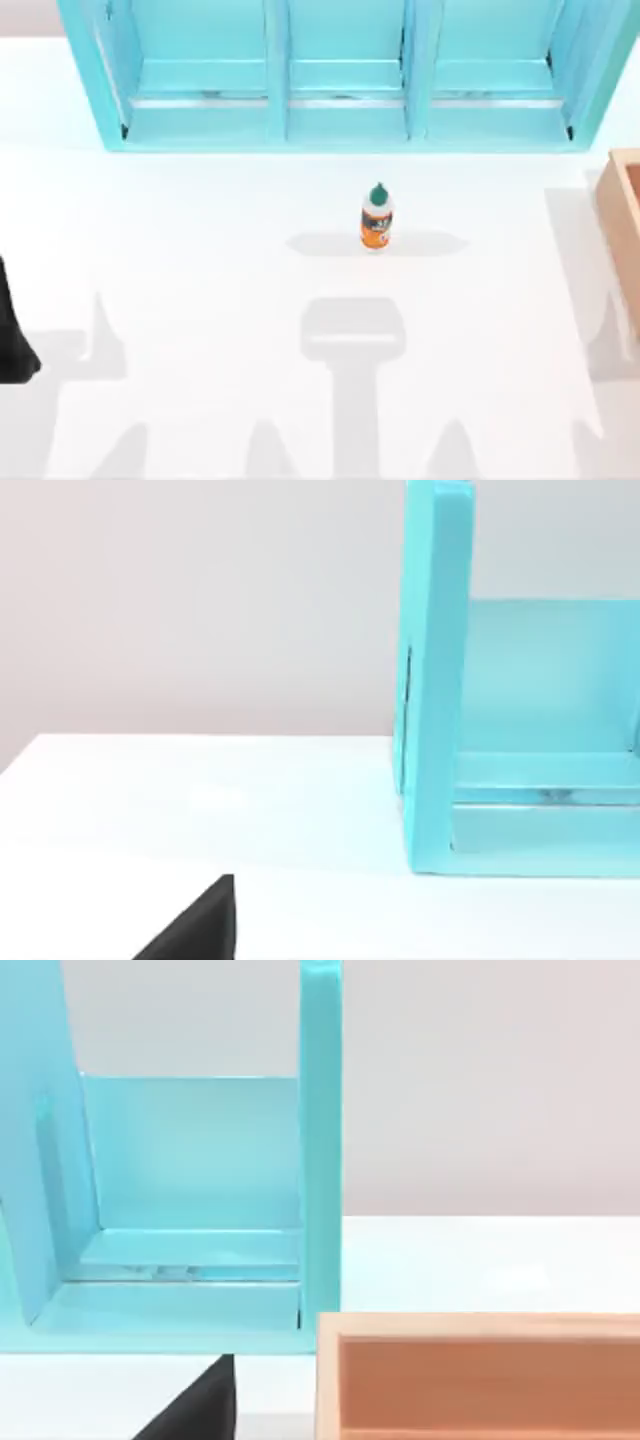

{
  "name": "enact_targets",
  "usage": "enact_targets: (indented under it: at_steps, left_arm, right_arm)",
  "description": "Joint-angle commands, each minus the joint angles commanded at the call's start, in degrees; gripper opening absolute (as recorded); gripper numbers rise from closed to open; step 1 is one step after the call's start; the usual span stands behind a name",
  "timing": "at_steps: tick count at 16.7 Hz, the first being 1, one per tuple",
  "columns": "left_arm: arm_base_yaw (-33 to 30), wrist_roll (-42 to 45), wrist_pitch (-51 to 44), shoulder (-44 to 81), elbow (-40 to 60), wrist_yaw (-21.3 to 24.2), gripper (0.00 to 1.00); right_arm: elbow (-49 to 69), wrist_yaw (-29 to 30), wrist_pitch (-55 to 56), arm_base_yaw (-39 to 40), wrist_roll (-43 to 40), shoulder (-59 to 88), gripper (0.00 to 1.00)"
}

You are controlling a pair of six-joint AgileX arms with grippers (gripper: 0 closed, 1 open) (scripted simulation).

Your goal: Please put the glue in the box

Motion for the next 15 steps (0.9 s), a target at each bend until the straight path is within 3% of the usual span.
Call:
enact_targets:
  at_steps: [6, 15]
  left_arm:
    - [0.0, 0.0, 0.0, 0.0, 0.0, 0.0, 1.00]
    - [0.0, 0.0, 0.0, 0.0, 0.0, 0.0, 1.00]
  right_arm:
    - [4.6, -4.4, 0.8, 0.4, -3.3, 5.5, 1.00]
    - [33.9, -30.3, 1.6, 1.9, -25.4, 44.8, 1.00]
